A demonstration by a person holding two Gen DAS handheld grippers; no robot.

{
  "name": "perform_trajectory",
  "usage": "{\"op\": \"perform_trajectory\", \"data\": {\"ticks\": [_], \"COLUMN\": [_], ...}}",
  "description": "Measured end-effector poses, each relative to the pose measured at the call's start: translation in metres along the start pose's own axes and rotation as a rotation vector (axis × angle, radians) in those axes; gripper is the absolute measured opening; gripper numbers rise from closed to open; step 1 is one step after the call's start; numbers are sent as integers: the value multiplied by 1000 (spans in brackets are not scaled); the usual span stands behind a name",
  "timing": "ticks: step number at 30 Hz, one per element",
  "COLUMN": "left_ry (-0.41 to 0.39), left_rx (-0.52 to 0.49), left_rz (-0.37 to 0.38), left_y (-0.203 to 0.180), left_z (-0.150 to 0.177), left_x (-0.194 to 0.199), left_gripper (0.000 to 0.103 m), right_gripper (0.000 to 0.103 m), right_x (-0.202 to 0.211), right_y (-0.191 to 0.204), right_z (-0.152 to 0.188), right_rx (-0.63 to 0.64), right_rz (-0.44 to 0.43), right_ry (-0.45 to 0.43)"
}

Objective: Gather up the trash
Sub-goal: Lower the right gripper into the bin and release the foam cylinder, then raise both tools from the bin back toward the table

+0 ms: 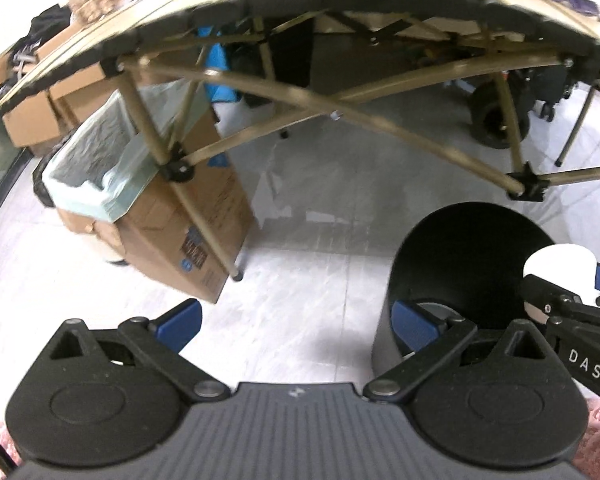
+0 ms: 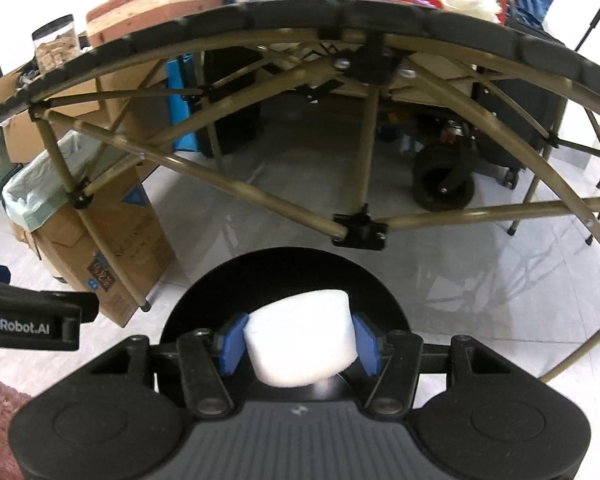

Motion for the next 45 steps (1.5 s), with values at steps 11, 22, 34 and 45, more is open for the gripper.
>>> {"op": "perform_trajectory", "data": {"ticks": [11,22,34,45], "left_ry": [1,3,-4,-44], "left_rx": [14,11,6,16], "left_rz": [-31,-35,-25,4], "left_y": [7,7,5,3], "left_z": [0,1,1,-4], "left_x": [-5,-6,-4,10], "left_gripper": [103,103,103,103], "right_gripper": [58,103,103,103], "right_x": [-14,-22,-21,-5], "right_y": [18,18,18,14], "right_z": [-2,1,1,0], "right_rx": [23,44,49,72], "right_rz": [-1,28,42,58], "right_ry": [18,44,31,-30]}}
Point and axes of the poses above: each gripper's, at about its wrist camera, not at the fingertips, and x roughly against the way its jaws point, y to its left, z to its underside, the point moved 5 cm from there along -x, roughly the way its jaws point, and after that the axes turned 11 degrees about x, right-handed, at the moved point
